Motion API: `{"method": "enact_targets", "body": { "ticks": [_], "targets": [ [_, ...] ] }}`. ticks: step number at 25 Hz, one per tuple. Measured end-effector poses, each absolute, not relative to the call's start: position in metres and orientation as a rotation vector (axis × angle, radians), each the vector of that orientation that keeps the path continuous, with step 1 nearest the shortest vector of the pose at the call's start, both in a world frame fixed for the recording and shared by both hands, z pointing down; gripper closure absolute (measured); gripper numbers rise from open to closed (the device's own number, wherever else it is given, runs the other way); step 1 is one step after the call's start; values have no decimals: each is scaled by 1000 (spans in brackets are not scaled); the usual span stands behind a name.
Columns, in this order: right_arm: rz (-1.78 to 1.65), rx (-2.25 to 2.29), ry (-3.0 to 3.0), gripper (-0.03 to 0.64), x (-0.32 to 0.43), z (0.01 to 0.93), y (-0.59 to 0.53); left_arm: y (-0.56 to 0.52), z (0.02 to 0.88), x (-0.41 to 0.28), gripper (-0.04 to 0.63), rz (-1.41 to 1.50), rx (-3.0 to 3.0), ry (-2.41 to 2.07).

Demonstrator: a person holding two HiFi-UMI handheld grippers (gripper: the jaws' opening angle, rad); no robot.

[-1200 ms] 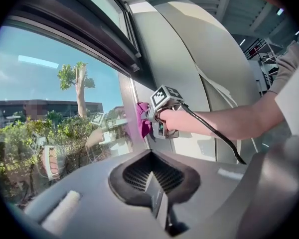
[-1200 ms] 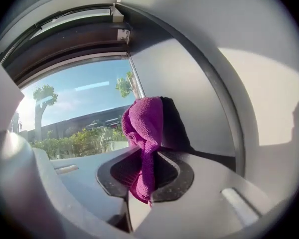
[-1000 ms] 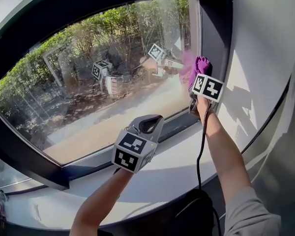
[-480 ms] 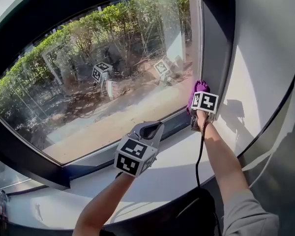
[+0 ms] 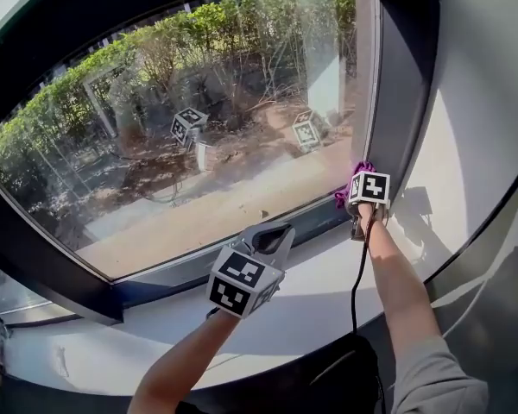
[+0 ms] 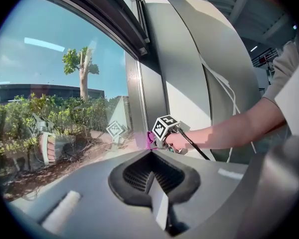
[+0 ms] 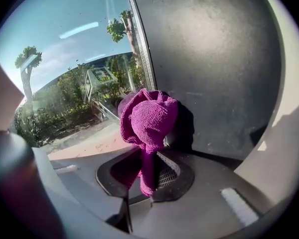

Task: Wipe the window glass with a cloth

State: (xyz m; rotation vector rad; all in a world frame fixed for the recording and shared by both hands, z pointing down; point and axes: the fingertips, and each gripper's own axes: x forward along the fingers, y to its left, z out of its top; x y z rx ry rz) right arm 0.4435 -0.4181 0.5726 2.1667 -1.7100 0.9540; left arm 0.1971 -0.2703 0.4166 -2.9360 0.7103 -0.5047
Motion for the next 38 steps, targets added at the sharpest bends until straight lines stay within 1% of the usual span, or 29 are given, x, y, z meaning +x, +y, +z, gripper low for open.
{"method": "enact_targets", "body": {
  "ticks": [5, 10, 21, 27, 32, 38],
  "targets": [
    [930, 2183, -1785, 543, 440, 565, -411, -272, 413, 181, 595, -462, -2950, 737],
    [733, 2188, -1943, 543, 414, 523, -395, -273, 400, 165, 595, -397, -2938, 783],
    [162, 1965, -2446, 543, 277, 384, -331, -274, 368, 82, 595, -218, -2901, 1018],
    [4, 1774, -2685, 543, 184, 361, -294, -265, 360, 36, 595, -118, -2871, 1121],
    [-207, 1565, -2844, 543, 118, 338, -268, -265, 366, 8, 595, -116, -2806, 1173],
    [-286, 1408, -2922, 543, 37, 321, -242, -254, 345, -44, 595, -23, -2824, 1209]
  ]
}}
